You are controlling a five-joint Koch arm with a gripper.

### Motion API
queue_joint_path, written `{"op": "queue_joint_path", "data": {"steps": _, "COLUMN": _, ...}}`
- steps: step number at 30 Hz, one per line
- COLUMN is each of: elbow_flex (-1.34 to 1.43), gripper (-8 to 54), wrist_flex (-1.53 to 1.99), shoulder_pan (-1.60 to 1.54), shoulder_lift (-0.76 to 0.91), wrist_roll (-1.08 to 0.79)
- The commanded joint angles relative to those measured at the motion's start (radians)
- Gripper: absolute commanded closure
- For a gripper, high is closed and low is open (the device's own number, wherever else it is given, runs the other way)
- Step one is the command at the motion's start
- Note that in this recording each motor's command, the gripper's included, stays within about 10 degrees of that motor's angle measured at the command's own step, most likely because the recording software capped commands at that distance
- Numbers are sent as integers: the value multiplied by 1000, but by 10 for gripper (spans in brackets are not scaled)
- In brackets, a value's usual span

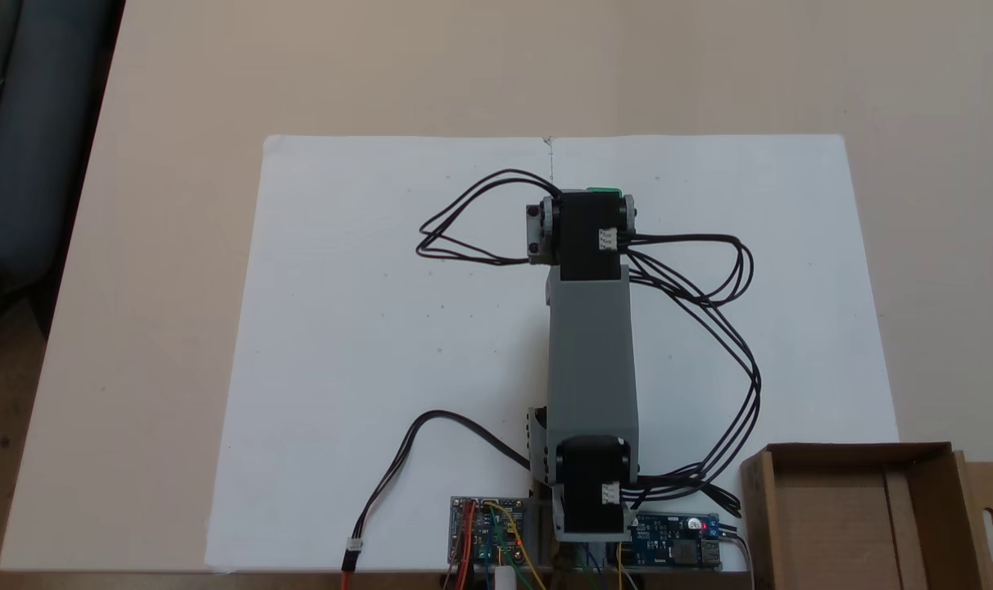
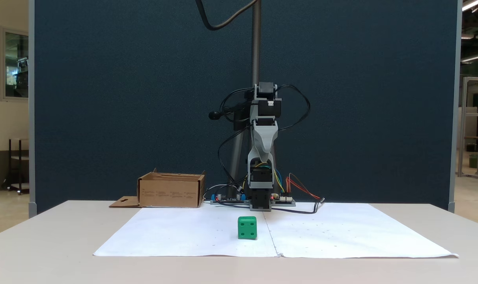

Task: Grasp a green dice and put it in the bin.

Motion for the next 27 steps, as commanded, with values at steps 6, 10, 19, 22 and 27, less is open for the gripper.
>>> {"op": "queue_joint_path", "data": {"steps": 6, "elbow_flex": -183, "gripper": -69, "wrist_flex": 48, "shoulder_pan": 37, "shoulder_lift": -124, "wrist_roll": -135}}
{"op": "queue_joint_path", "data": {"steps": 10, "elbow_flex": -201, "gripper": -68, "wrist_flex": 6, "shoulder_pan": 52, "shoulder_lift": -170, "wrist_roll": -164}}
{"op": "queue_joint_path", "data": {"steps": 19, "elbow_flex": -225, "gripper": -33, "wrist_flex": -86, "shoulder_pan": 138, "shoulder_lift": -304, "wrist_roll": -227}}
{"op": "queue_joint_path", "data": {"steps": 22, "elbow_flex": -245, "gripper": -28, "wrist_flex": -91, "shoulder_pan": 153, "shoulder_lift": -345, "wrist_roll": -227}}
{"op": "queue_joint_path", "data": {"steps": 27, "elbow_flex": -295, "gripper": -28, "wrist_flex": -91, "shoulder_pan": 172, "shoulder_lift": -411, "wrist_roll": -227}}
